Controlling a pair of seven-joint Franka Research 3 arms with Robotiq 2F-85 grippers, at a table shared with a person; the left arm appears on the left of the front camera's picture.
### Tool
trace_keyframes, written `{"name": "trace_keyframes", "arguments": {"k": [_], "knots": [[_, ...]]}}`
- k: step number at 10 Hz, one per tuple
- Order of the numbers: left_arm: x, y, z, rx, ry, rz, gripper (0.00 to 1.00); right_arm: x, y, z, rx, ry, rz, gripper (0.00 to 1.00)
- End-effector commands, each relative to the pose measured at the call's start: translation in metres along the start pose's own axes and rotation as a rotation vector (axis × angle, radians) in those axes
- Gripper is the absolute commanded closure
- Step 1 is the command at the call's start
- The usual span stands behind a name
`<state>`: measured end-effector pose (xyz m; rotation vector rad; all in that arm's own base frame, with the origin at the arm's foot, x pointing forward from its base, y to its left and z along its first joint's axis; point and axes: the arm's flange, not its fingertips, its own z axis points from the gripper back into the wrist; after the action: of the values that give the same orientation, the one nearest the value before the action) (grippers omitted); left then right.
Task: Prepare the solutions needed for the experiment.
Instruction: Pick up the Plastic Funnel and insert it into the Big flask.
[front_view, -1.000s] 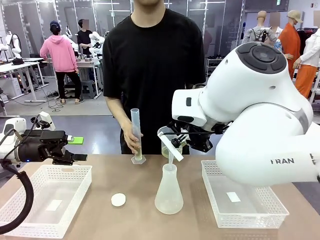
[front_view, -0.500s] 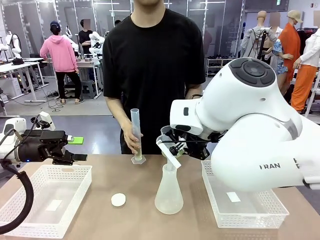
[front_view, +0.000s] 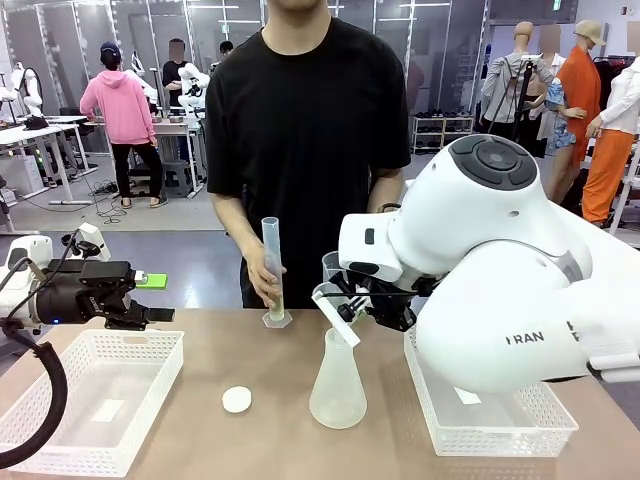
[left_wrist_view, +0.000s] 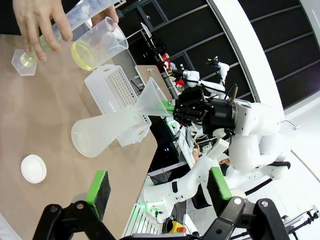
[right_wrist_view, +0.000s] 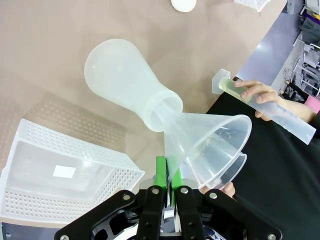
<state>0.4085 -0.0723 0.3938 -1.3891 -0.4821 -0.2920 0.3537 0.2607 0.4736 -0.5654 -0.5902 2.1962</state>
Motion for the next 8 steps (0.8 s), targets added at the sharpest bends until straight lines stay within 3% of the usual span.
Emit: {"name": "trace_keyframes", "arguments": {"k": [1, 8], "knots": [[0.0, -0.002, -0.001, 0.011, 0.005, -0.004, 0.0, -0.007, 0.004, -0.007, -0.003, -0.033, 0.015, 0.96], [0.0, -0.002, -0.001, 0.011, 0.005, -0.004, 0.0, -0.004, 0.016, -0.022, 0.005, -0.041, 0.03, 0.96]]}}
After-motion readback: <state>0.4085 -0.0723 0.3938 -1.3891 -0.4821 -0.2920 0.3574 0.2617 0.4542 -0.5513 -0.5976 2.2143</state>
